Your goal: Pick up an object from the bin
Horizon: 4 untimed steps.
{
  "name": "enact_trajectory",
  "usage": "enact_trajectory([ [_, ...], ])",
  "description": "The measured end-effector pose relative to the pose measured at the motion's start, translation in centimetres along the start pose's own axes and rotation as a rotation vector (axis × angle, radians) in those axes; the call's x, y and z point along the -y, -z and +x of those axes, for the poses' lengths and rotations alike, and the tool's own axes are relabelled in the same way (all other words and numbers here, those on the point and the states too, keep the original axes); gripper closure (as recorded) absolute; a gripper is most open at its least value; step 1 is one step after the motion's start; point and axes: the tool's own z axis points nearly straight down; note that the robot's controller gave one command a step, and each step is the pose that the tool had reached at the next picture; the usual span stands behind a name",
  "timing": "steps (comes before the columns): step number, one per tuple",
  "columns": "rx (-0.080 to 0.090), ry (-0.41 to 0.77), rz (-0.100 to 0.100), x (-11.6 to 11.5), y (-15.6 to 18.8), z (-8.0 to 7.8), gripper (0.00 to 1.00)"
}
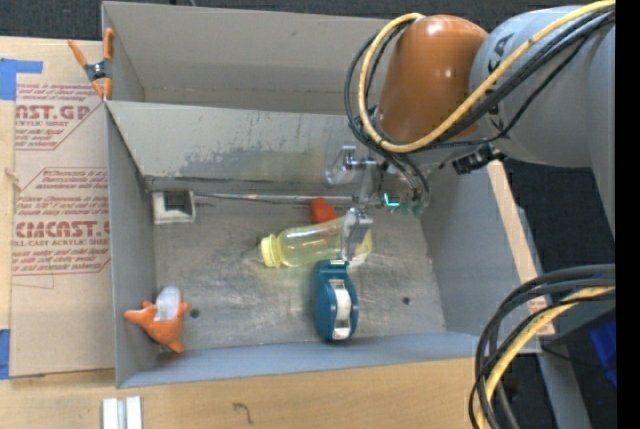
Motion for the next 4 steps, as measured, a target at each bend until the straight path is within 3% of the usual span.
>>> enact_trajectory([
  [1, 0.008, 0.0, 0.0, 0.0, 0.4, -0.2, 0.0],
  [2, 0.033, -0.038, -0.013, 2.6, -6.5, -2.2, 1.0],
  [4, 0.037, -0.038, -0.009, 2.4, -6.3, -2.0, 1.0],
])
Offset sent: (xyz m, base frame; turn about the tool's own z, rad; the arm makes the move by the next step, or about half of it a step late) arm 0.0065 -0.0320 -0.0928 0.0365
